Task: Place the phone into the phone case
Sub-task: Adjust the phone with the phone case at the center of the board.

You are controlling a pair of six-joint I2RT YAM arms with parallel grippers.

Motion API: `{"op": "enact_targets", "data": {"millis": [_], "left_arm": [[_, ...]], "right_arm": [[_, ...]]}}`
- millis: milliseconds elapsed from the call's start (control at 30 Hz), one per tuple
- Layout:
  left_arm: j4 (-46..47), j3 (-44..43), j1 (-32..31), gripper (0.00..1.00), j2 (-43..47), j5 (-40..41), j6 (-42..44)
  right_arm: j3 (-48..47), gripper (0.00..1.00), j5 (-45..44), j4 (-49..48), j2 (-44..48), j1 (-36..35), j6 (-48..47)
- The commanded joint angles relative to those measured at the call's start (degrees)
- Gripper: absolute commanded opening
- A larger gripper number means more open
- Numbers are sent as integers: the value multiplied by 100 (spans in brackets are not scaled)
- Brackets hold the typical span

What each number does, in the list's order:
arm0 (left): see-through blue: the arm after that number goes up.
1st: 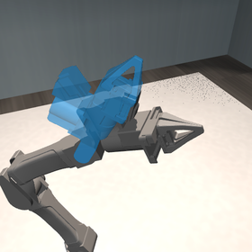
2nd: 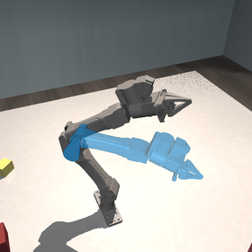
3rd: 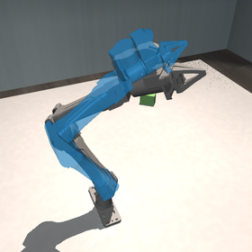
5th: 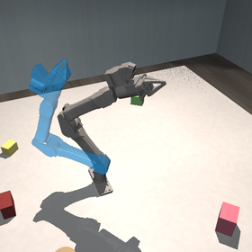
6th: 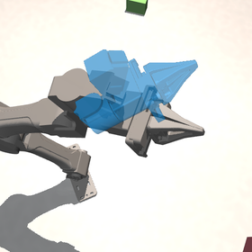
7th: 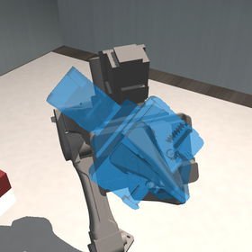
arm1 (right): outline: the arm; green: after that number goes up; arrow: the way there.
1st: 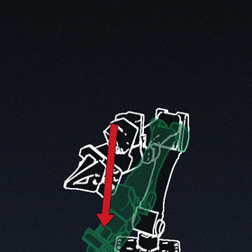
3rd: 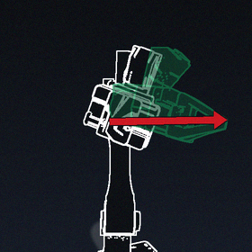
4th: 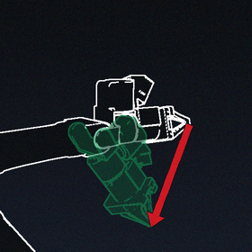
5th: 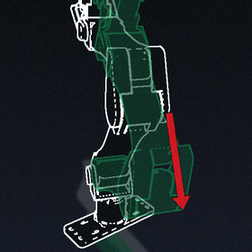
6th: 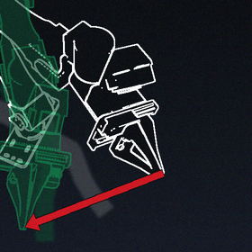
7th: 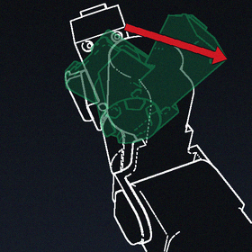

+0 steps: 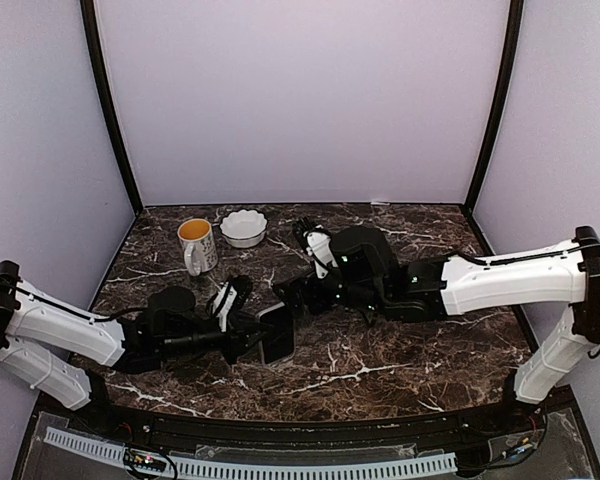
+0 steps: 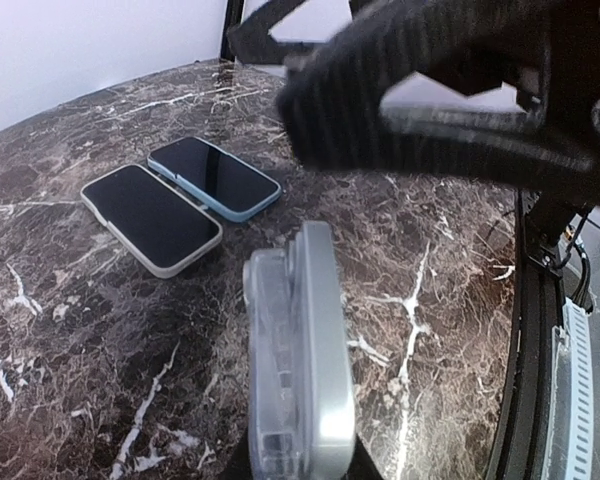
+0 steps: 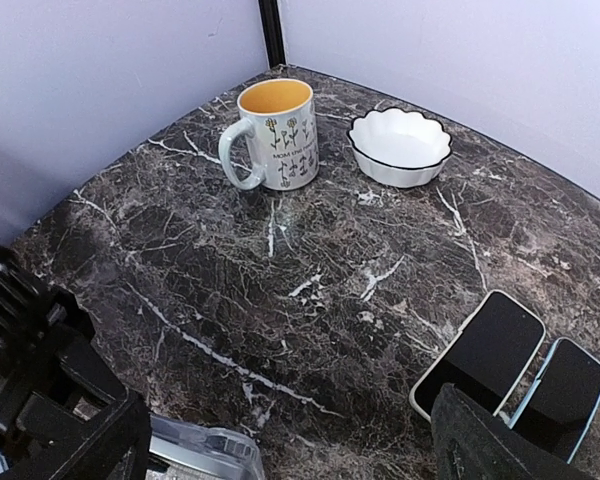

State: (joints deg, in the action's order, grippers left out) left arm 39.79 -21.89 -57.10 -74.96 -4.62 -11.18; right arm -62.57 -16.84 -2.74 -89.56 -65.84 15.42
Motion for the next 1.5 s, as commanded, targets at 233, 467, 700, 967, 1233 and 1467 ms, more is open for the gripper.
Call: {"op": "enact_targets", "data": {"millis": [233,467,700,967,1233,1467], "left_arm": [[1373,225,-21,0,-467,-12,254],[1208,176,-22,3,-723,69,229],[930,122,-25,7,-501,257,515],[625,-21,-29,14,-588,178,744],[810,-31,-27,16,-706,292,759],[736,-81,-21,21,-609,215,861]], "right_arm": [[-83,99,-94,-630,-661,28,-79],[66,98,-189,-802,-794,28,-416],[273,99,-239,-1291,-969,28,-617],[616,99,-180,-1608,-945,28,-562],[550,99,-179,-1676,-1126,28,-645],[591,98,-175,-1616,-1093,28,-650]]}}
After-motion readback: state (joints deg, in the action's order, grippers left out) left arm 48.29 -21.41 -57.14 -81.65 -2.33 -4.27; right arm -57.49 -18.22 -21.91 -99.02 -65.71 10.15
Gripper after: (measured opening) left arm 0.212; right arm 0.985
